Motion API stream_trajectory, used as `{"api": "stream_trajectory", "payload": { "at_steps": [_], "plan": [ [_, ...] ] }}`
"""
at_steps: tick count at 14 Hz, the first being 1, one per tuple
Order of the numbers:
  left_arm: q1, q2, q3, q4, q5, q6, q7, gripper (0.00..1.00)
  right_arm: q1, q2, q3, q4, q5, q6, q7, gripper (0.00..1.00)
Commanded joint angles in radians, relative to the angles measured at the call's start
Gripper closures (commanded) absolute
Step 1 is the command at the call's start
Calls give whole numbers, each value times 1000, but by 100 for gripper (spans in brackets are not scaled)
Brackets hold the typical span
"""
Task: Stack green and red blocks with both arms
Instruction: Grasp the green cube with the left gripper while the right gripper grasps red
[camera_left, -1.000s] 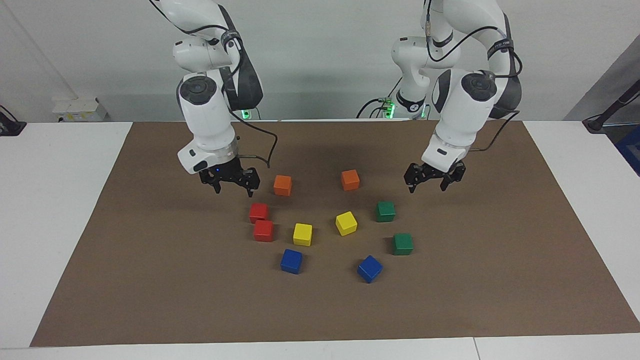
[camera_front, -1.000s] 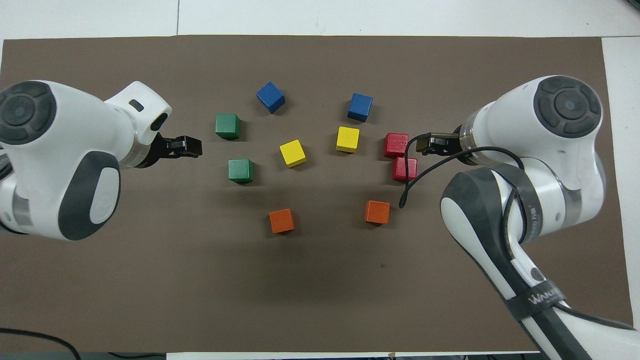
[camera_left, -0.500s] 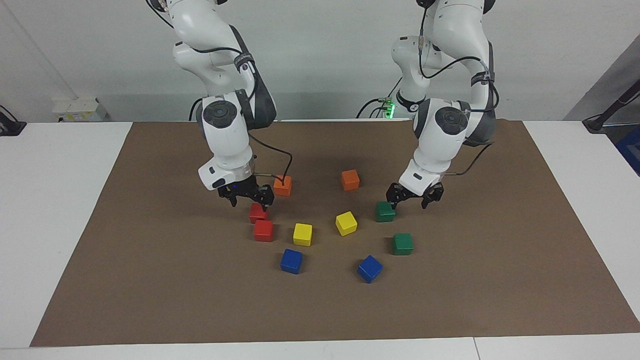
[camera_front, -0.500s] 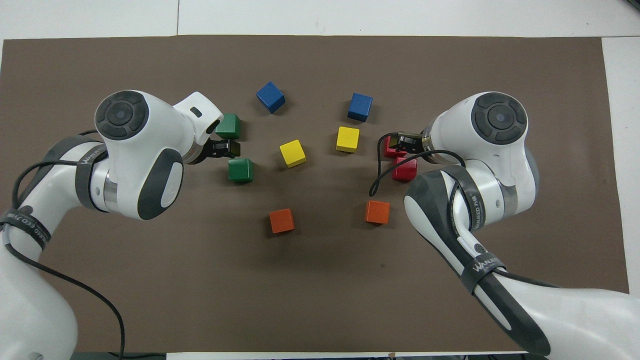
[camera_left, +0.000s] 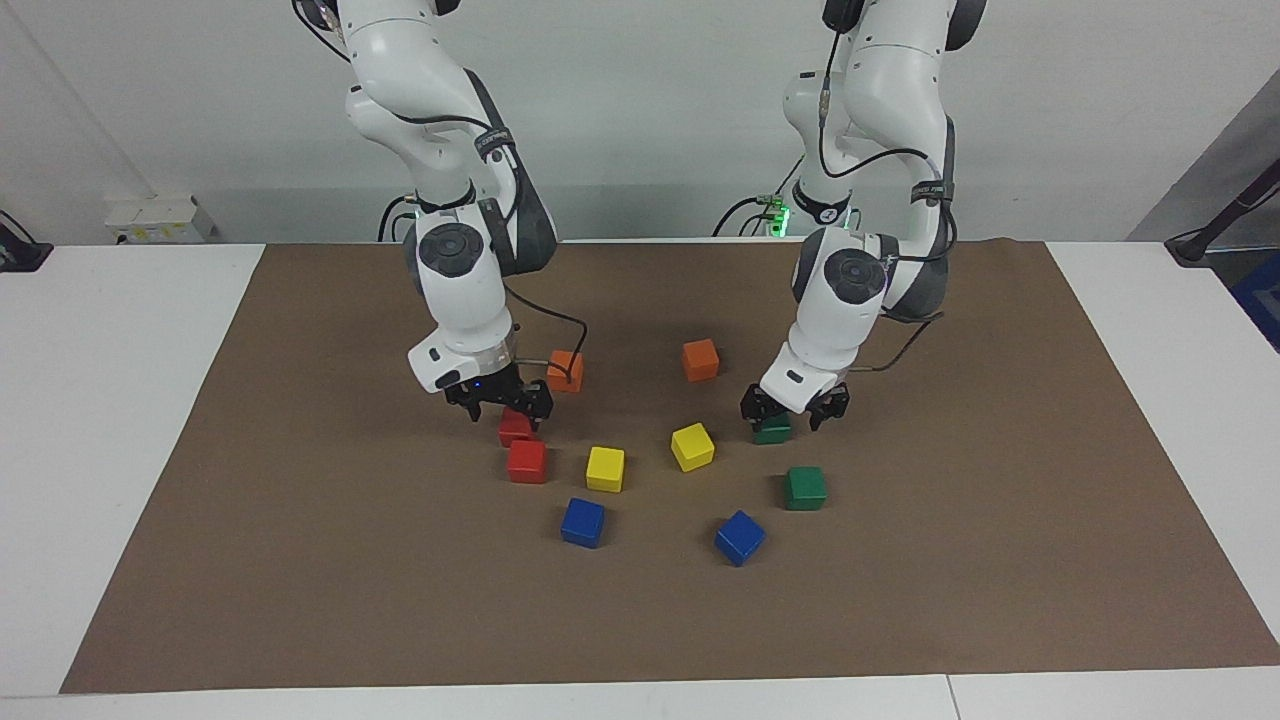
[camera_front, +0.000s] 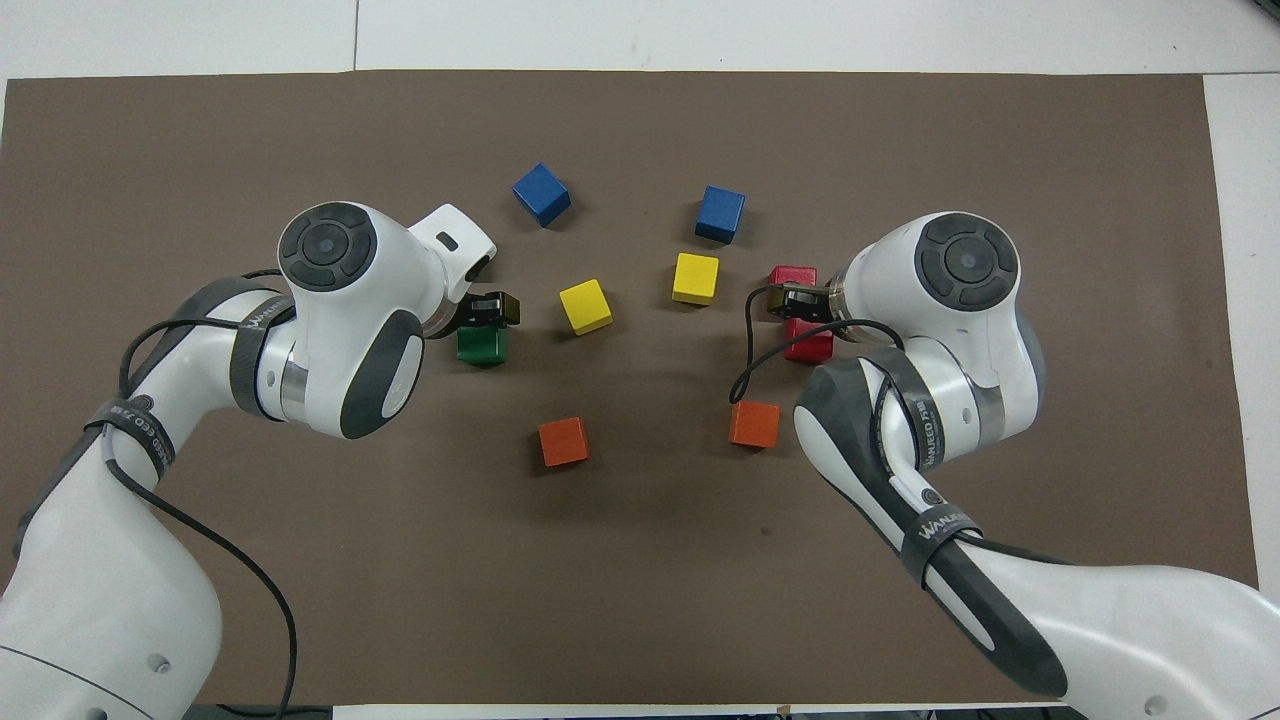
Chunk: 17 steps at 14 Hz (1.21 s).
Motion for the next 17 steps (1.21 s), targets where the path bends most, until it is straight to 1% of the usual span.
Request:
{"api": "stream_trajectory", "payload": {
  "at_steps": [1, 3, 6, 7, 8, 9, 10, 11, 13, 14, 16, 17],
  "plan": [
    [-14, 13, 12, -8, -10, 15, -28, 0, 9, -13, 0, -35, 5, 29, 22, 5],
    [-33, 26, 15, -10, -10, 43, -54, 0, 9, -18, 0, -61, 5, 53, 20, 5],
    [-37, 28, 15, -25, -7, 43, -62, 0, 9, -15, 0, -89, 3, 81, 13, 5],
    [-37, 28, 15, -30, -2, 45, -62, 3, 9, -13, 0, -92, 3, 85, 13, 5],
    [-37, 29, 15, -30, -1, 45, -60, 9, 11, -11, 0, -103, 3, 96, 14, 5],
    [-37, 30, 15, -30, 1, 43, -62, 24, 19, -10, 0, -106, 5, 107, 13, 5],
    [-43, 28, 15, -31, 1, 42, -62, 54, 19, -7, 0, -106, 3, 111, 11, 5],
    [-44, 28, 15, -36, 1, 42, -60, 100, 17, -1, 0, -106, 5, 115, 10, 5],
    [-44, 28, 15, -31, 1, 40, -62, 100, 17, 21, 0, -106, 3, 133, 11, 5],
    [-43, 28, 15, -28, 1, 37, -60, 100, 17, 27, 0, -103, 5, 136, 11, 7],
    [-28, 14, 18, -20, 1, 26, -54, 100, 11, 31, 0, -73, 3, 109, 10, 29],
    [1, -9, 21, -11, 1, 2, -48, 100, -1, 31, 0, -43, 2, 61, 2, 45]
  ]
}}
